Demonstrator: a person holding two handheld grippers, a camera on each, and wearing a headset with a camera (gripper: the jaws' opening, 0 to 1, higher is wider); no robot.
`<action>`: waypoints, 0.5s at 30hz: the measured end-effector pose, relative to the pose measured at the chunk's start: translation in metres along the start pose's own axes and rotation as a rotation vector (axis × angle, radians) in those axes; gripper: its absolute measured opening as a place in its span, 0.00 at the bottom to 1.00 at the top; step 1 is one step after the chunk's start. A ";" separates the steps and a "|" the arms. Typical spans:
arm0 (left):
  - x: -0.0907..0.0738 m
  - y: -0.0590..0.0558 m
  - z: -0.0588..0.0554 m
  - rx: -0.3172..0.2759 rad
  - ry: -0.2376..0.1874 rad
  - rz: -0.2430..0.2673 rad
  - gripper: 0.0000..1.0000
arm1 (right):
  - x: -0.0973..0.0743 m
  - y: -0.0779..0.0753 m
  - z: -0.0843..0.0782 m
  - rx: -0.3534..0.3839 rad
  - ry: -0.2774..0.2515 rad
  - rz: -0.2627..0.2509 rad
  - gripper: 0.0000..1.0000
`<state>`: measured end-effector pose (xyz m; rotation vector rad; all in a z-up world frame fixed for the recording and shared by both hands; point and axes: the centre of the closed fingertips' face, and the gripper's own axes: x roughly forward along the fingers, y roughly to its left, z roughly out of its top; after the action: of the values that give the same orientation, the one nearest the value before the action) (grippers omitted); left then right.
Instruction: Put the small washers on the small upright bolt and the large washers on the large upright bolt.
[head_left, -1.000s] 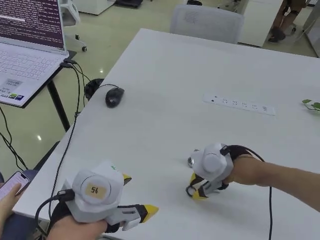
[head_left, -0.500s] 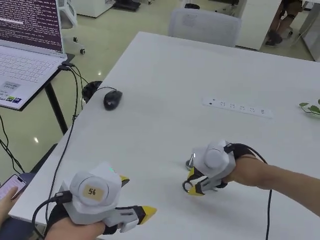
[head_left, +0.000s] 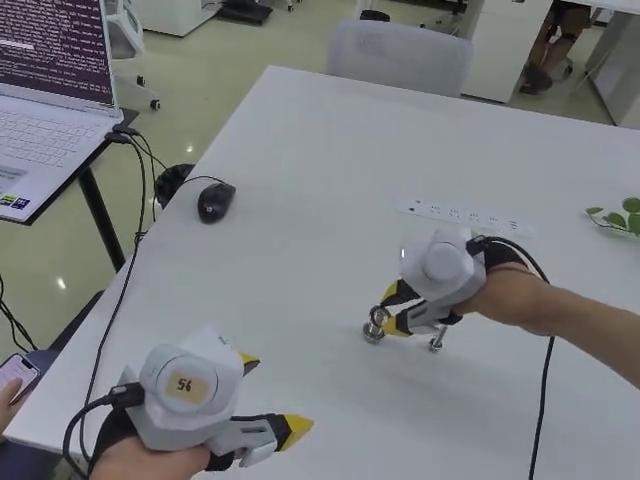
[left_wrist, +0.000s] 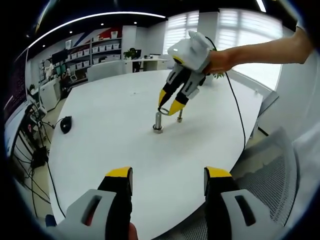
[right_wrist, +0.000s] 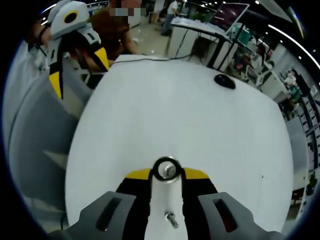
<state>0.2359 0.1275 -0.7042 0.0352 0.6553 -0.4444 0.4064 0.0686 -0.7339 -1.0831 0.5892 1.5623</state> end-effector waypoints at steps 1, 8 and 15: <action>0.000 0.000 -0.001 -0.001 0.000 0.001 0.57 | 0.001 -0.004 -0.003 0.006 0.015 -0.005 0.23; -0.006 0.006 -0.006 -0.014 0.005 0.018 0.57 | 0.011 -0.015 -0.014 0.044 0.058 -0.021 0.23; -0.008 0.010 -0.006 -0.023 0.004 0.032 0.57 | 0.017 -0.014 -0.017 0.052 0.071 -0.007 0.23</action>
<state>0.2306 0.1408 -0.7050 0.0251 0.6630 -0.4065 0.4256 0.0671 -0.7535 -1.1044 0.6701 1.4997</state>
